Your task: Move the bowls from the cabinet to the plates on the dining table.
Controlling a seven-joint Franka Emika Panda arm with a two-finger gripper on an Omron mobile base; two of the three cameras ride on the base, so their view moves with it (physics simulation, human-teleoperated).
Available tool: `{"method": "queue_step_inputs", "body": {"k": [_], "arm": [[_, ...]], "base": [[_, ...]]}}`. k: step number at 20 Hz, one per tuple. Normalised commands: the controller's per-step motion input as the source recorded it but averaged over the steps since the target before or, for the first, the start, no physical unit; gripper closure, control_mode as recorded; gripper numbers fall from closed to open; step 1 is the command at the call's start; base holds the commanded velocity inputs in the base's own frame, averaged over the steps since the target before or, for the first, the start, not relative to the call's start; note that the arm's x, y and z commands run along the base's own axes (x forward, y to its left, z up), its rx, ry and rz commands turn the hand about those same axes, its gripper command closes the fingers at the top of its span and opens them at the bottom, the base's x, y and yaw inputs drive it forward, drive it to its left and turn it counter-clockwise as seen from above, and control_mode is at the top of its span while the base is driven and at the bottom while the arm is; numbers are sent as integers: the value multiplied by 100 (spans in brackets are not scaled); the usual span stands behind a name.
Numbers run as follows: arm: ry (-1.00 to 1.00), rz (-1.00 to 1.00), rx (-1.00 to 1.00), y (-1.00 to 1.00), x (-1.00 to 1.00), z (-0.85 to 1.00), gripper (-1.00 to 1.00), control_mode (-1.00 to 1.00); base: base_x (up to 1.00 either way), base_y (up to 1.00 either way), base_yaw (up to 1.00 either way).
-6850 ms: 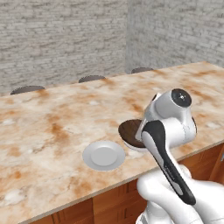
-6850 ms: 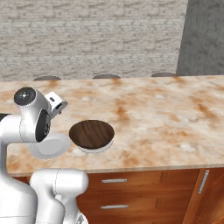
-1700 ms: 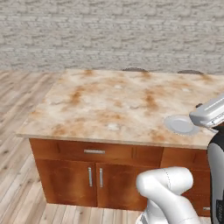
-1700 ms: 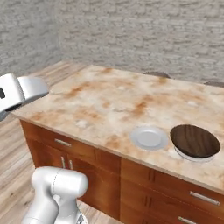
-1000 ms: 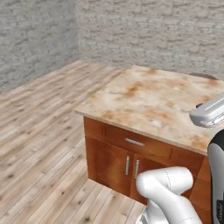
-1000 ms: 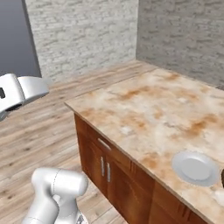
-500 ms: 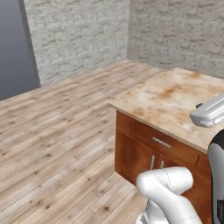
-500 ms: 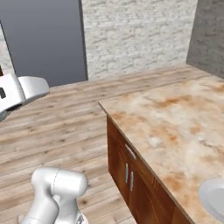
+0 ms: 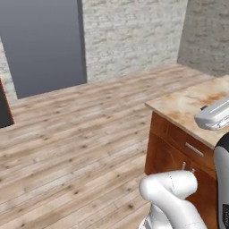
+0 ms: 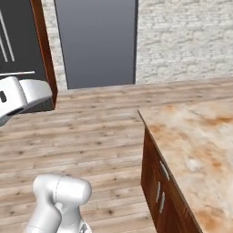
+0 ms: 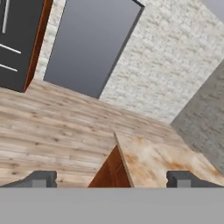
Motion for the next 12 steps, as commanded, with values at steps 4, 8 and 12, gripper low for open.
{"method": "queue_step_inputs", "body": {"k": [4,8,12], "arm": [[0,0,0,0,0,0,-100,100],[0,0,0,0,0,0,-100,100],[0,0,0,0,0,0,-100,100]], "base": [[4,38,40],[10,38,39],[30,33,34]]}}
